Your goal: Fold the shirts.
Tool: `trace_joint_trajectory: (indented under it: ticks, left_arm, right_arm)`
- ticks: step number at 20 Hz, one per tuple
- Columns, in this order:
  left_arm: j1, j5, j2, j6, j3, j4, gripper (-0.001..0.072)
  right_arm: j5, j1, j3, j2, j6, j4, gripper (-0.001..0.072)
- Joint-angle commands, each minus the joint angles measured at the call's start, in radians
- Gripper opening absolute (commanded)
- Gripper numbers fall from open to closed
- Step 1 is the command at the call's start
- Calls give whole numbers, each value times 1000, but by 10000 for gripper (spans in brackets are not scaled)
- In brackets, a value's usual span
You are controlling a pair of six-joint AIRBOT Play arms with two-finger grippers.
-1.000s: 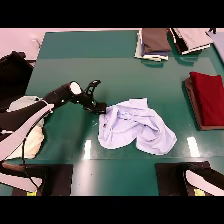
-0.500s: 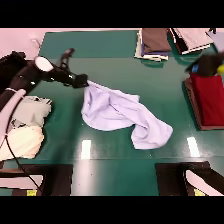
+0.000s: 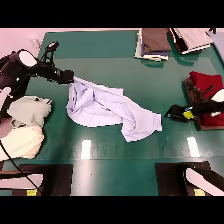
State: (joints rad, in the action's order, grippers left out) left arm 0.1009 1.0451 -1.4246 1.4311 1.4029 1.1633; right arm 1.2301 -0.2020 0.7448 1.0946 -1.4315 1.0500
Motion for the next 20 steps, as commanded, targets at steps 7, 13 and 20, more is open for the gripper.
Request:
trace_joint_trajectory:
  ticks: [7,13,20]
  left_arm:
    - [-4,13,4,1,2,14,25]
    - [-80,15,193,1,162,19,24]
    - [-122,12,531,0,510,19,24]
  right_arm:
    - [-227,134,71,237,49,-105,17]
    - [-130,87,372,30,106,-106,18]
    - [-71,-60,793,-323,105,-105,18]
